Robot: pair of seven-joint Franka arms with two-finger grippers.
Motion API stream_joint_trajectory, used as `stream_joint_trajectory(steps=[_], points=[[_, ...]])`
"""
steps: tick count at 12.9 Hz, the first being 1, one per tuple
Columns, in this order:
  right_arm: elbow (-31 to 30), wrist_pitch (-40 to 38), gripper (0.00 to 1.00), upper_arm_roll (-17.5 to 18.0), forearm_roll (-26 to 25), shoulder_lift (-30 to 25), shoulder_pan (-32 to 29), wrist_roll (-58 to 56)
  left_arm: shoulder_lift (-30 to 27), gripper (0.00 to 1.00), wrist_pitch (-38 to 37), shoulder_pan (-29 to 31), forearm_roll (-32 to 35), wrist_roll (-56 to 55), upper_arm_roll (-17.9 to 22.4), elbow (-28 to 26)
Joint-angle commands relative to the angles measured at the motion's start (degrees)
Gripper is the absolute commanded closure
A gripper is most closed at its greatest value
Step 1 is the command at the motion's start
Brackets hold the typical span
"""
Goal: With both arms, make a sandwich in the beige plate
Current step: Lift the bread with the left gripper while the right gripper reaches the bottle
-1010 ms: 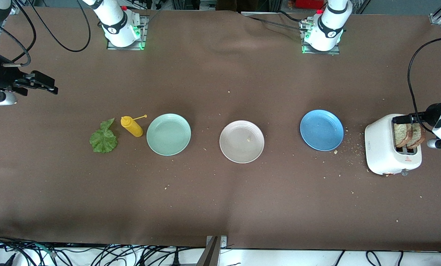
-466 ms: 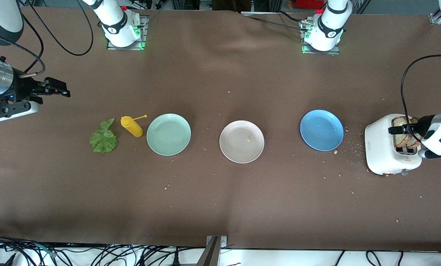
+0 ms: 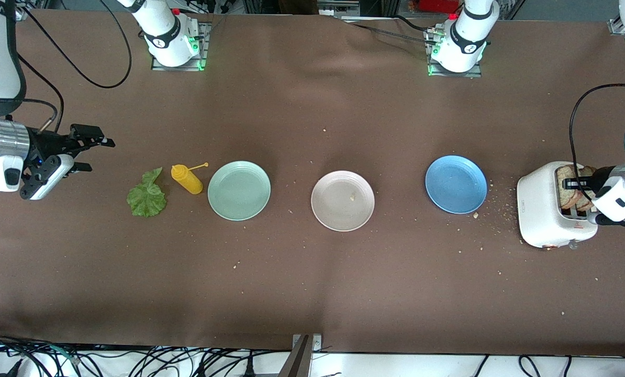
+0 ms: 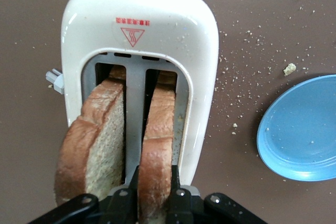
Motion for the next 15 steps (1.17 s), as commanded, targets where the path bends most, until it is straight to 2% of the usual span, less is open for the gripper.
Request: stream_joint_trajectory(steps=[1, 3, 6, 7, 10, 13, 15], points=[[0.1, 1.3, 0.0, 0.3, 5.3, 4.6, -2.5, -13.6, 0.0, 1.0, -2.4, -0.2, 1.8, 0.7, -0.5, 4.9], [0.1, 2.8, 0.0, 0.3, 10.0, 8.7, -4.0, -24.4, -0.5, 1.0, -6.6, -0.2, 1.7, 1.0, -0.7, 9.9], [0.1, 3.5, 0.0, 0.3, 15.7, 13.5, -4.5, -37.9, -0.3, 1.0, -18.5, -0.5, -2.2, 3.5, -1.0, 19.6], [0.1, 3.6, 0.0, 0.3, 17.4, 15.2, -4.4, -43.0, -0.4, 1.0, -19.8, -0.5, -4.4, 4.3, -1.2, 20.4], [0.1, 3.2, 0.0, 0.4, 23.2, 19.8, -4.4, -55.8, 0.3, 1.0, -20.7, -1.2, -18.5, 4.2, -1.3, 19.1], [0.1, 2.8, 0.0, 1.8, 26.8, 23.3, -4.1, -63.1, 4.7, 1.0, -23.8, -5.7, -28.5, 4.5, -2.4, 18.0], [0.1, 2.1, 0.0, 3.2, 29.0, 25.0, -4.1, -68.1, 8.2, 1.0, -23.5, -10.4, -32.0, 4.5, -2.8, 18.1]])
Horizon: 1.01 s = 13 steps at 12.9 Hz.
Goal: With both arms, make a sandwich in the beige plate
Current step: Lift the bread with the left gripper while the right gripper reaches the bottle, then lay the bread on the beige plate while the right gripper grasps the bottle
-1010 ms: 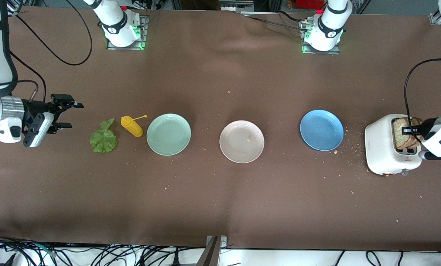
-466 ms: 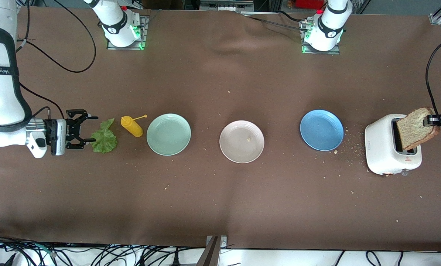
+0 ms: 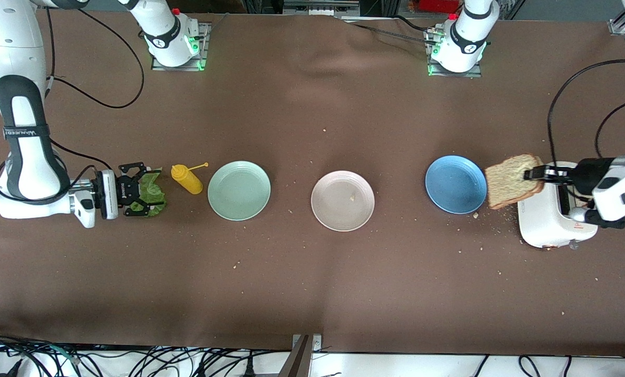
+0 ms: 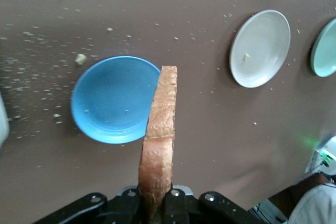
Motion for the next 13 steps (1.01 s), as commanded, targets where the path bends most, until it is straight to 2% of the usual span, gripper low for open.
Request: stream_joint_trajectory(steps=[1, 4, 6, 8, 9, 10, 11, 12, 13], points=[[0.5, -1.6, 0.0, 1.6, 3.0, 2.1, -0.3, -5.4, 4.6, 1.0, -0.8, -5.8, -5.4, 1.3, 0.2, 1.2], [0.6, -1.9, 0.0, 3.2, 5.2, 4.5, -0.4, -11.3, 9.8, 1.0, 0.0, -10.7, -13.0, 0.3, -1.1, 1.2], [0.6, -5.2, 0.0, 3.2, 6.2, 6.1, -0.4, -12.5, 13.1, 1.0, 1.5, -12.7, -19.2, 0.2, -1.1, 1.2], [0.6, -6.6, 0.01, 3.2, 6.4, 6.1, -0.7, -12.7, 15.0, 1.0, 7.3, -15.6, -25.2, -0.1, -1.1, 1.0], [0.6, -7.1, 0.1, 3.2, 6.4, 6.1, -0.8, -12.9, 15.8, 1.0, 11.6, -17.7, -25.6, -1.1, -1.1, 0.9], [0.7, -7.8, 0.29, 3.2, 6.5, 6.1, -0.8, -13.6, 17.1, 1.0, 14.8, -19.3, -26.5, -2.1, -1.1, 0.9], [0.7, -8.3, 0.66, 3.2, 6.4, 6.1, -0.8, -13.8, 18.0, 1.0, 17.3, -20.5, -26.6, -2.2, -1.1, 0.9], [0.7, -8.8, 0.85, 3.1, 6.4, 6.2, -0.9, -13.8, 18.8, 1.0, 19.8, -21.4, -26.8, -2.2, -1.1, 0.9], [0.9, -8.8, 0.88, 3.0, 6.4, 6.1, -1.0, -13.8, 19.5, 1.0, 22.0, -22.3, -27.8, -2.2, -1.1, 0.6]])
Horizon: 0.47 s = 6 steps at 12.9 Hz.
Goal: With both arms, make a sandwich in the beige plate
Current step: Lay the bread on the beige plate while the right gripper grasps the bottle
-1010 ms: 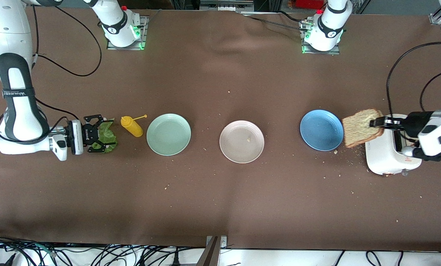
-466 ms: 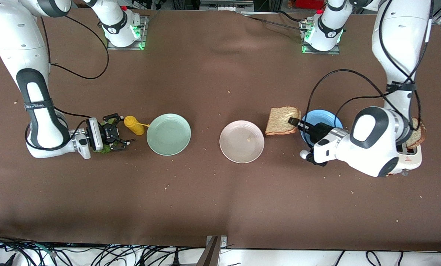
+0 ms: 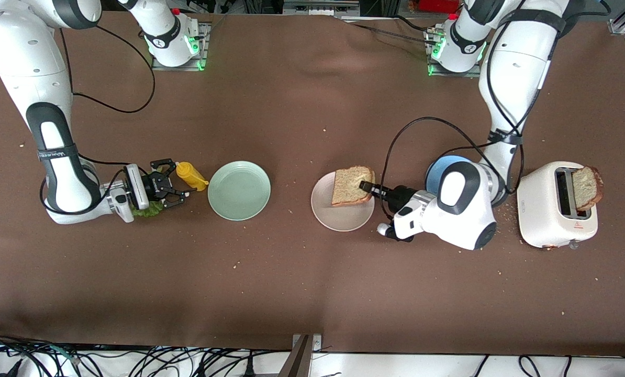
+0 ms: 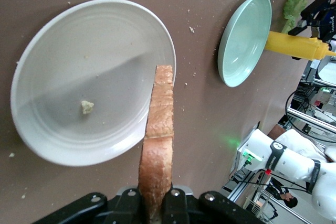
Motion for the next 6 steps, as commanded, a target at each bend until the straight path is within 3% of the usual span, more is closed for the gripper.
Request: stream_joint_trajectory(steps=[1, 2, 3, 4, 6], points=[[0.9, -1.5, 0.91, 0.0, 0.8, 0.2, -0.9, -1.1, 2.0, 1.0, 3.4, -2.0, -3.1, -0.7, 0.6, 0.6], [1.8, -1.7, 0.99, -0.1, 0.1, -0.1, -0.8, -0.4, 2.2, 1.0, 4.1, -2.3, -3.7, -0.7, 0.6, 0.6], [2.8, -1.7, 1.0, -0.2, -0.8, -0.4, -0.7, 0.0, 2.3, 1.0, 4.3, -2.6, -3.9, -0.7, 0.6, 0.6], [4.2, -1.8, 1.0, -0.2, -2.1, -1.0, -0.8, 1.5, 2.9, 0.88, 4.4, -2.7, -3.8, -0.7, 0.6, 0.6], [8.3, -4.7, 1.0, -0.8, -7.3, -2.4, -0.7, 10.8, 4.4, 0.13, 4.4, -2.6, -3.1, -0.6, 0.6, 0.6]])
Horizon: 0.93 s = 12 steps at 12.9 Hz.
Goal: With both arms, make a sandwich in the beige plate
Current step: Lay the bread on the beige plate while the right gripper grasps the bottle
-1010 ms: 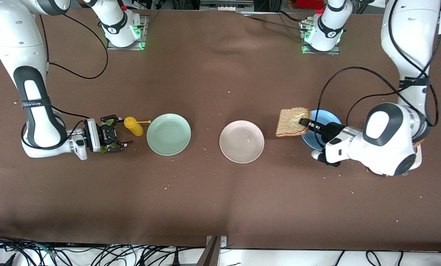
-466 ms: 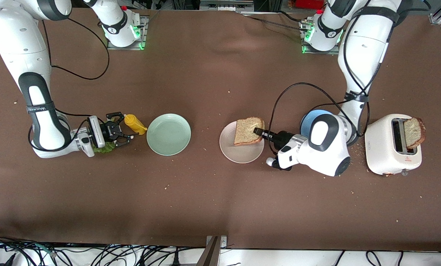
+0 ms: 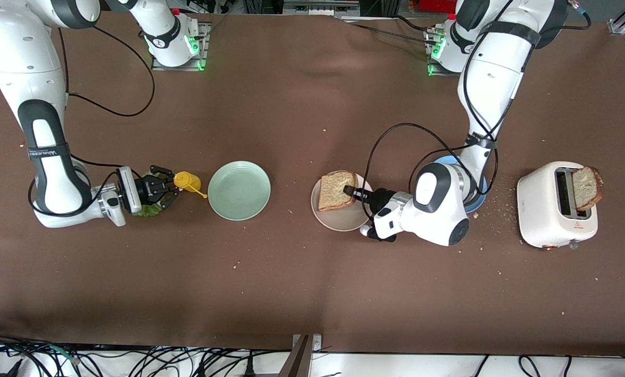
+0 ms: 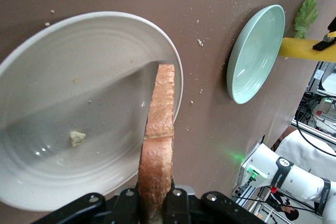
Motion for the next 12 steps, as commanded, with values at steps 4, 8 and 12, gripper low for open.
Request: stream_joint_trajectory(steps=[4, 8, 12], points=[[12.1, -5.6, 1.0, 0.5, -11.3, -3.5, 0.8, 22.3, -0.2, 0.0, -0.4, 3.2, 1.1, -4.7, 2.0, -0.5], [15.8, -5.4, 1.0, 0.5, -16.6, -4.2, 5.1, 34.7, -4.7, 0.0, -2.3, 10.3, 10.1, -7.9, 2.0, 0.4], [21.2, -4.7, 1.0, 0.4, -26.1, -5.4, 13.9, 53.1, -9.3, 0.0, -2.9, 18.6, 20.5, -8.0, 2.1, 0.4]])
